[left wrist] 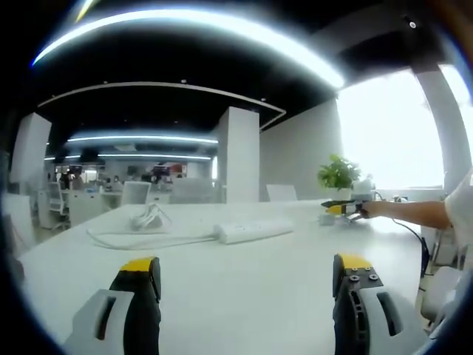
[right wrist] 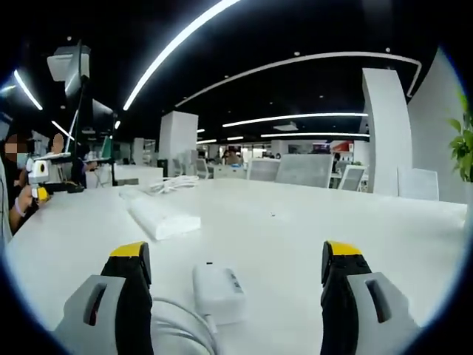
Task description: Straighten the power strip on the desk, plug the charger into it
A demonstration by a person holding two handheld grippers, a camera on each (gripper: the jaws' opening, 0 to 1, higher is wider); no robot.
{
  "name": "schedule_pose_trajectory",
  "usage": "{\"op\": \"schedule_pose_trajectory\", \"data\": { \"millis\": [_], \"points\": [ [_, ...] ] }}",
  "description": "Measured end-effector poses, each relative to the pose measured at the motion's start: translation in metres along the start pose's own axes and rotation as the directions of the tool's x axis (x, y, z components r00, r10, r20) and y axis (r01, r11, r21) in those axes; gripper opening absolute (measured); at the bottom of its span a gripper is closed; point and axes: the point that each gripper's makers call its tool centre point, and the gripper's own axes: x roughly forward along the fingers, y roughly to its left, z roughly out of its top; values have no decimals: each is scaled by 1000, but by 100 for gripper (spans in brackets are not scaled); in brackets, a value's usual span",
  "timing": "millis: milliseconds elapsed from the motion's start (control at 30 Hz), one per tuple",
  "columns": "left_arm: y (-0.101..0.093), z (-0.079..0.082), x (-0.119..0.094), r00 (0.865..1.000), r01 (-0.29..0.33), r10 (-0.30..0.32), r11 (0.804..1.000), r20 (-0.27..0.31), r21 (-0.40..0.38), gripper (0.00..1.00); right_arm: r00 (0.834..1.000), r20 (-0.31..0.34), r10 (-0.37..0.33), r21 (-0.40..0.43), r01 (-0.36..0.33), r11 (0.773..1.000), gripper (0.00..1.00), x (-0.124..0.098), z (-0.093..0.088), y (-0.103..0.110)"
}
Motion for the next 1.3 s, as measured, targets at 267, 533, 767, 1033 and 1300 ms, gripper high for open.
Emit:
{"op": "schedule_pose_trajectory", "data": {
  "millis": [267,533,767,1033,1300],
  "points": [
    [0,0,-1,1000,-2,2,1000,2,-1,99,1000,-28,1,6,-1,1000,94,-2,-4,10],
    [-1,0,-2,1000,-2,2,1000,6,-3,99,993,-120,20,32,-16,999,94,-1,-17,14],
    [-1,1,-3,1000,-1,1,1000,7,-2,99,988,-151,28,27,-24,999,94,-2,-22,18],
    [-2,3,-4,1000,0,0,1000,14,-4,99,985,-169,22,44,-15,999,90,-2,-25,11],
    [-2,3,-5,1000,0,0,1000,15,-2,99,984,-178,14,53,-4,999,88,-4,-27,9]
  ]
}}
